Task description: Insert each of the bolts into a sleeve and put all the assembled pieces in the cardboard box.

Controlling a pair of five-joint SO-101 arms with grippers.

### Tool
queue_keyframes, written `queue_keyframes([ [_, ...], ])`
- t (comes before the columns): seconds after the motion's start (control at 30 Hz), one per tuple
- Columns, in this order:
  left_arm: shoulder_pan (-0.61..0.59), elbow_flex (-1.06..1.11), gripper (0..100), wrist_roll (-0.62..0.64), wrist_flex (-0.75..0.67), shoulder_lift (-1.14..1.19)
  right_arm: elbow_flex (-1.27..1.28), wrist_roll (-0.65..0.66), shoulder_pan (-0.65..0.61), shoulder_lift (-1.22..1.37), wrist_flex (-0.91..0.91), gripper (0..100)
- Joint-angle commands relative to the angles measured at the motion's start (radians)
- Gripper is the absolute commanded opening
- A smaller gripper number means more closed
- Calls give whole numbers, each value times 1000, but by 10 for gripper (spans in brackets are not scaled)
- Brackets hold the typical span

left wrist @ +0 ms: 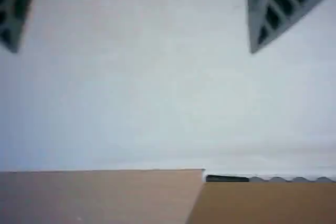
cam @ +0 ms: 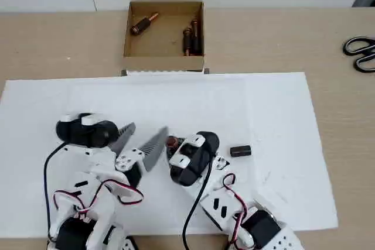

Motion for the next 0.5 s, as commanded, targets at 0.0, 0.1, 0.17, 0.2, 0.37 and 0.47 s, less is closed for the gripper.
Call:
queue_keyframes([
  [0.0, -71, -4, 74, -9, 0, -8, -63, 3, 97, -13, -31, 3],
  [0.1, -98, 59, 14, -40, 0, -8, -103, 5, 137, -12, -51, 3],
  [0.17, -104, 110, 13, -91, -2, -8, -127, 9, 137, 4, -88, 3],
  [0.2, -104, 131, 6, -123, -5, -8, -143, 9, 140, 25, -107, 3],
  [0.37, -106, 232, 5, -216, -74, -8, -287, 3, 214, 308, -208, 3],
  [0.47, -106, 295, 5, -222, -121, -8, -450, 3, 266, 572, -275, 3],
])
